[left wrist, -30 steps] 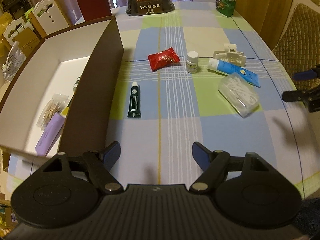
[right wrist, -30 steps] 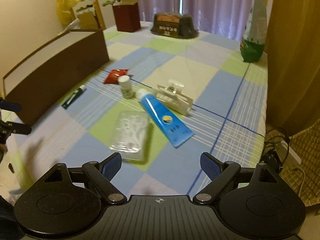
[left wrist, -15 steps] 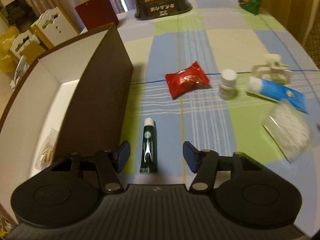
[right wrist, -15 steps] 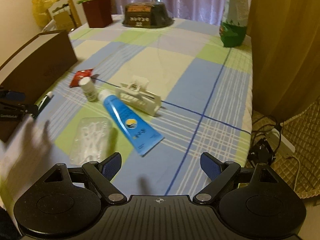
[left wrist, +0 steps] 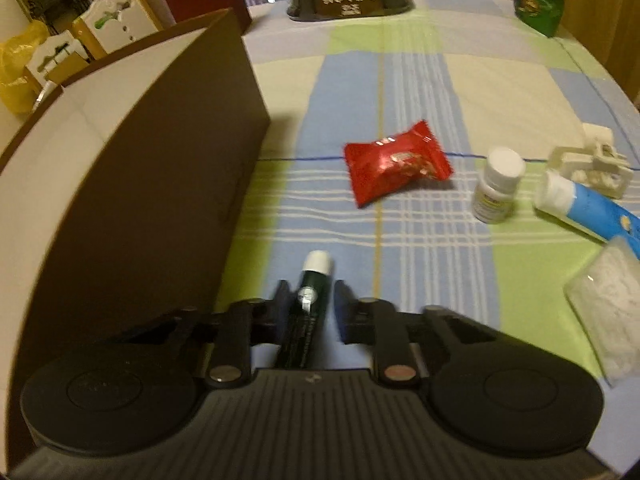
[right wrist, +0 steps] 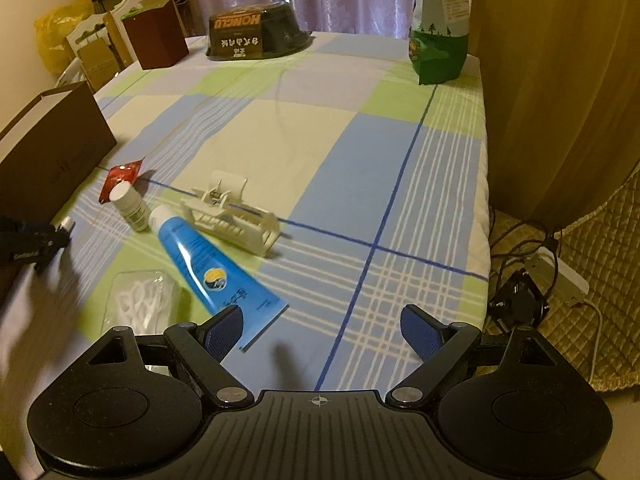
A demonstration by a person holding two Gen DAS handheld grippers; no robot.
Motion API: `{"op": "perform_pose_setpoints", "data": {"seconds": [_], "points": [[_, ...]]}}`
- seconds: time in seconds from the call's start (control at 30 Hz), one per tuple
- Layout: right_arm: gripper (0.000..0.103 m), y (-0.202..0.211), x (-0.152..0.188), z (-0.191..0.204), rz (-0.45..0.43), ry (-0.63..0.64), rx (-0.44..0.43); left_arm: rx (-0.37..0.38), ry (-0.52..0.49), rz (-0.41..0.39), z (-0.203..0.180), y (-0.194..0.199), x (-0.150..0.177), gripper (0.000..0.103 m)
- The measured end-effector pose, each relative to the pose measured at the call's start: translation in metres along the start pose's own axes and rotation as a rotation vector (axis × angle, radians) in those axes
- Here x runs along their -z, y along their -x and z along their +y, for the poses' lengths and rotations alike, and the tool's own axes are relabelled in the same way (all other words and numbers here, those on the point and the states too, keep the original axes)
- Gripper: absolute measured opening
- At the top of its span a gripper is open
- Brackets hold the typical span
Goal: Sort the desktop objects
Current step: 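Grasp the dark green tube with the left tool while the right tool grasps the white hair clip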
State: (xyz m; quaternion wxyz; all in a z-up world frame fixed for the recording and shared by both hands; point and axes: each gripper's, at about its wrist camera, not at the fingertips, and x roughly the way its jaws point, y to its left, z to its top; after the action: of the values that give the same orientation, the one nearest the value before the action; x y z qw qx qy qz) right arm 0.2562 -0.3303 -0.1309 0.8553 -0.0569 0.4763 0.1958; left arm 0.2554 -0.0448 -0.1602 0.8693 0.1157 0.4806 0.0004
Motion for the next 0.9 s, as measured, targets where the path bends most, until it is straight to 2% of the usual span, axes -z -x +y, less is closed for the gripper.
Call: {"op": "perform_pose_setpoints", "data": {"seconds": [0.07,0.27,0.37,0.43,0.5,0.63,0.83,0.87,0.9], "points": [[0.088,-0.003,-0.003,0.0,0.001,0.009,-0.005,0.021,-0.008,0.008,-0.003,0.006,0.006,0.013],[0.088,-0.008,-0.01,0.002,-0.009,0.085,-0.041,0.123,0.015,0.1,-0.008,0.034,0.032,0.014],[0.088,-0.011,-0.015,0.007,-0.02,0.15,-0.058,0.119,0.026,0.102,-0.005,0.032,0.03,0.022],[0.088,-0.011,-0.02,0.011,-0.038,0.205,-0.071,0.132,0.047,0.096,-0.001,0.027,0.026,0.022],[0.088,-0.012,-0.024,0.015,-0.055,0.262,-0.091,0.158,0.049,0.101,0.0,0.026,0.024,0.013],[0.088,-0.018,-0.033,0.028,-0.083,0.412,-0.159,0.183,0.043,0.108,-0.004,0.031,0.035,0.012],[0.088,-0.047,-0.045,0.052,-0.083,0.626,-0.183,0.203,0.049,0.127,-0.003,0.039,0.048,0.012],[0.081,-0.053,-0.048,0.055,-0.08,0.649,-0.186,0.204,0.057,0.129,-0.002,0.039,0.05,0.013],[0.07,-0.06,-0.051,0.057,-0.065,0.67,-0.193,0.204,0.066,0.132,-0.001,0.04,0.051,0.013]]}}
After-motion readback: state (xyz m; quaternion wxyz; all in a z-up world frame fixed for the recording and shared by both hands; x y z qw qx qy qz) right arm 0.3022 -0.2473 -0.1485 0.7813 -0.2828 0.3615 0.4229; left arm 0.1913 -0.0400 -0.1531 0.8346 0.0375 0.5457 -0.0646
